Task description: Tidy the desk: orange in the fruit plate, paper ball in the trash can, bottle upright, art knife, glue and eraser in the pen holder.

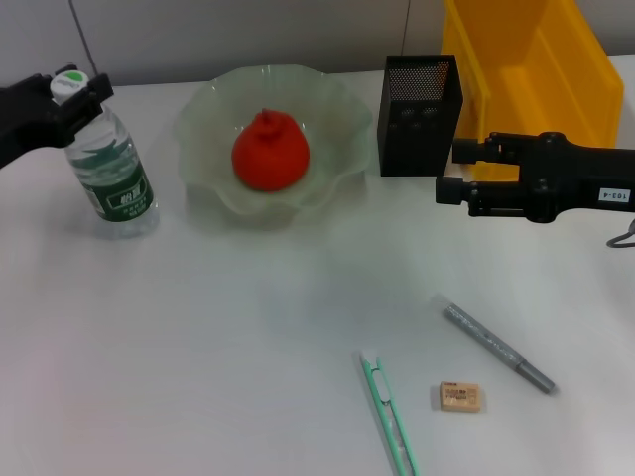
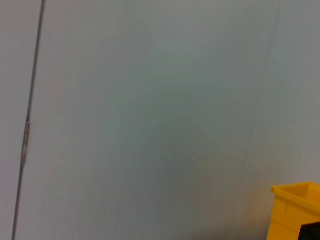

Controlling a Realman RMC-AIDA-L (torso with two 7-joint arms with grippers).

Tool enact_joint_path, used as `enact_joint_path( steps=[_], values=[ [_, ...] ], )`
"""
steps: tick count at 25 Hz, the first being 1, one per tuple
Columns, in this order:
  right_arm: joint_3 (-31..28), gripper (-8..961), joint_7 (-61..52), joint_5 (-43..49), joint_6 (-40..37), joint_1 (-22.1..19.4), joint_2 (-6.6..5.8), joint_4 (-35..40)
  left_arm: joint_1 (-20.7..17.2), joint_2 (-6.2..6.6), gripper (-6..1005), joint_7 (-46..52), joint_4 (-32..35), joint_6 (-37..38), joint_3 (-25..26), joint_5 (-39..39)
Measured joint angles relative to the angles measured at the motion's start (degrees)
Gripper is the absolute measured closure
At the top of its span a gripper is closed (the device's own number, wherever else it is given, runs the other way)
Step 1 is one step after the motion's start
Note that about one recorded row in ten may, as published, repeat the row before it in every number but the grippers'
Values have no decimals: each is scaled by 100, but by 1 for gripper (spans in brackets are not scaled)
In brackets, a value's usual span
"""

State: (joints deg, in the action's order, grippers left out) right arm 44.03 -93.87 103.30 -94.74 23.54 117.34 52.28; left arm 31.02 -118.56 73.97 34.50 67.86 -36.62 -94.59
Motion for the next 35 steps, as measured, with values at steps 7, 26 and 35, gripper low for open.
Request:
enact_joint_path(
  steps=[7, 26, 35],
  values=[
    [0, 234, 8, 0, 12, 2, 14, -10, -7, -10, 557, -341, -200, 9, 1, 223],
    [-31, 246, 10, -3, 26, 9, 26, -101, -160, 8, 268, -276, -153, 328, 38, 311],
    [-48, 252, 9, -4, 25, -7, 26, -91, -521, 15, 185, -309, 410, 836, 45, 661]
  ],
)
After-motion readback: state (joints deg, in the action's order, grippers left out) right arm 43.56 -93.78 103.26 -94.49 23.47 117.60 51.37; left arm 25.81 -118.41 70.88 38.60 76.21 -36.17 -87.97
